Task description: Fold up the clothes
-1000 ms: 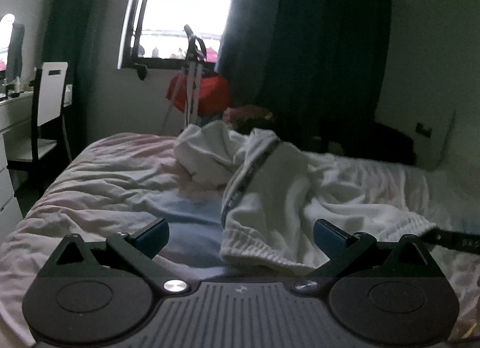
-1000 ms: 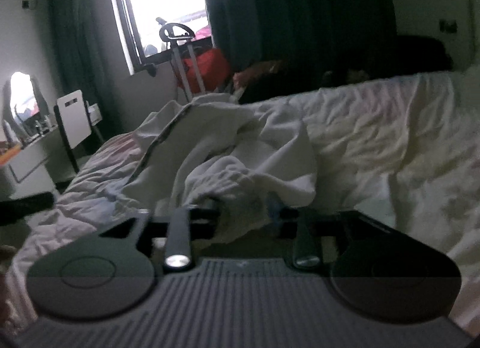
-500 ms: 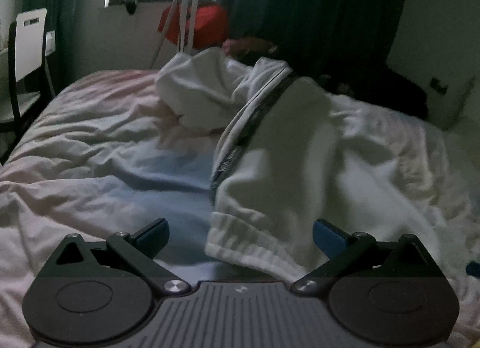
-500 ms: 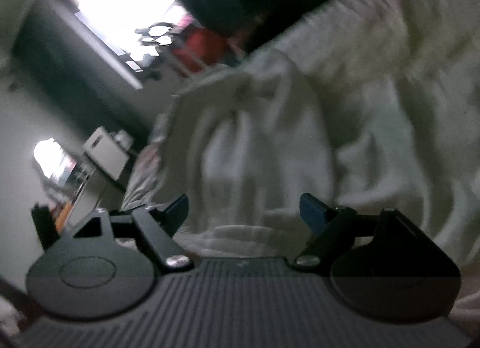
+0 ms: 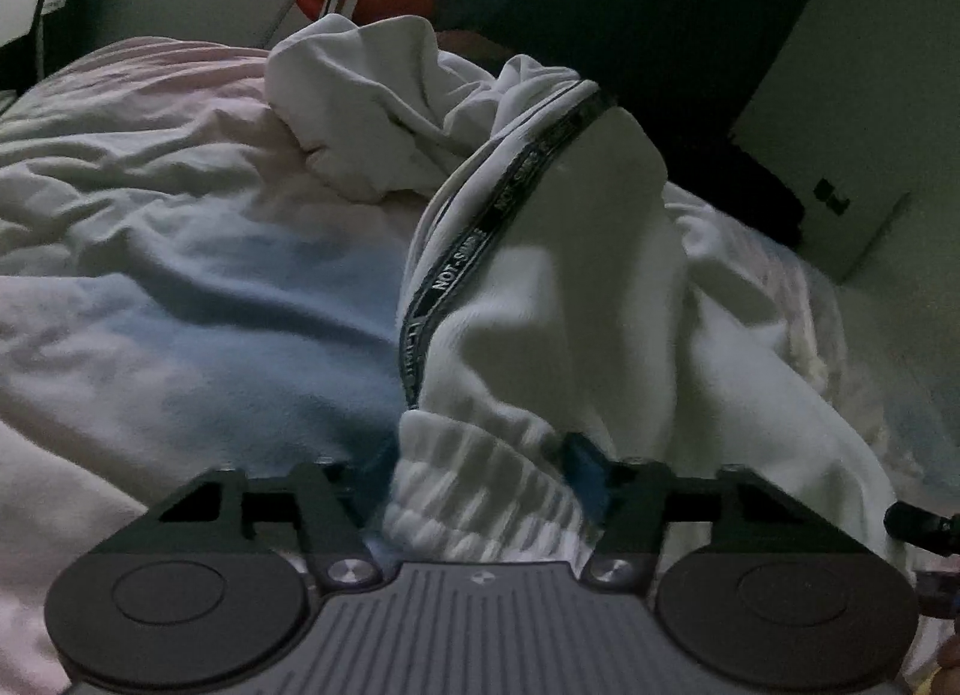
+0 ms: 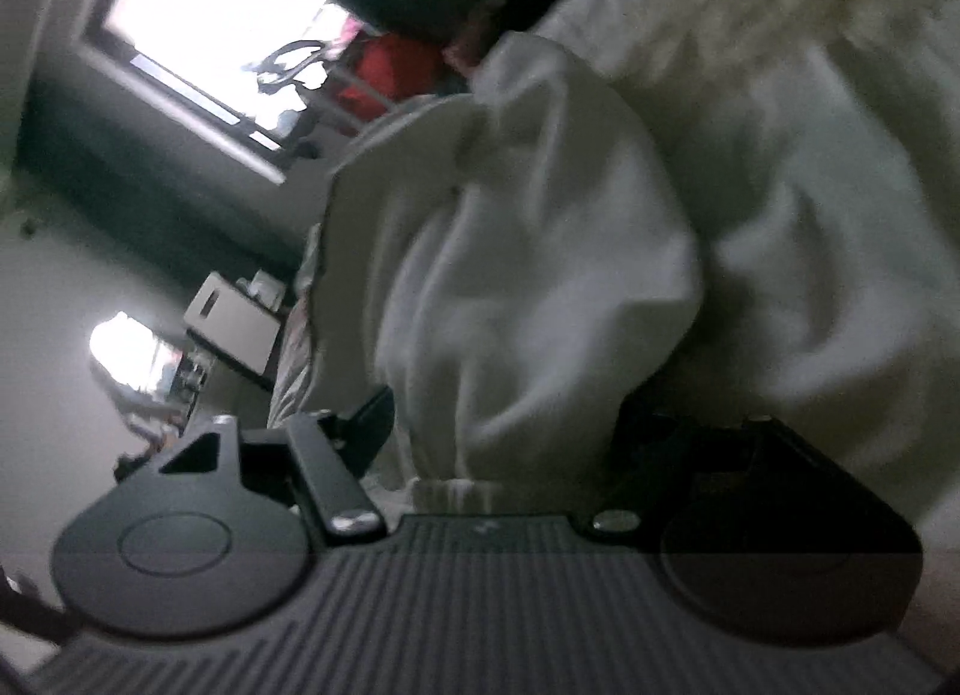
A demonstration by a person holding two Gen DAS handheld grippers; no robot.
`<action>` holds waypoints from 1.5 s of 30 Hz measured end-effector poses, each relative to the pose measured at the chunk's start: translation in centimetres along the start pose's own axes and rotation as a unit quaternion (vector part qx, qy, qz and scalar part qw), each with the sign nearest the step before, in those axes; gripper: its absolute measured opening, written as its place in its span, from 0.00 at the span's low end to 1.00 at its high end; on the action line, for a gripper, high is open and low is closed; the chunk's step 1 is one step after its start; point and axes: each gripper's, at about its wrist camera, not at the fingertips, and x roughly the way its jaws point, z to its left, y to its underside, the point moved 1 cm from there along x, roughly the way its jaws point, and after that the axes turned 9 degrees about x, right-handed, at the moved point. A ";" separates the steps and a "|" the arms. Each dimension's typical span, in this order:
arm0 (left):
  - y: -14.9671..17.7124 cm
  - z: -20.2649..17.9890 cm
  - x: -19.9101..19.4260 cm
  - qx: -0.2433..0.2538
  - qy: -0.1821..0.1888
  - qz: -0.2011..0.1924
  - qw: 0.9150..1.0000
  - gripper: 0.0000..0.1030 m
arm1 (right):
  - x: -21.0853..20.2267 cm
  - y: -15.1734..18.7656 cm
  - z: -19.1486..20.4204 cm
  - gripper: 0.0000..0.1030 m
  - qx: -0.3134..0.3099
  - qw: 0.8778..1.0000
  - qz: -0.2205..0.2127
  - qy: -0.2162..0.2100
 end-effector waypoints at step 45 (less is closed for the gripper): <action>-13.3 26.7 -13.0 -0.098 -0.301 -0.103 0.943 0.47 | 20.8 20.6 24.6 0.72 -0.145 0.962 0.190 -0.129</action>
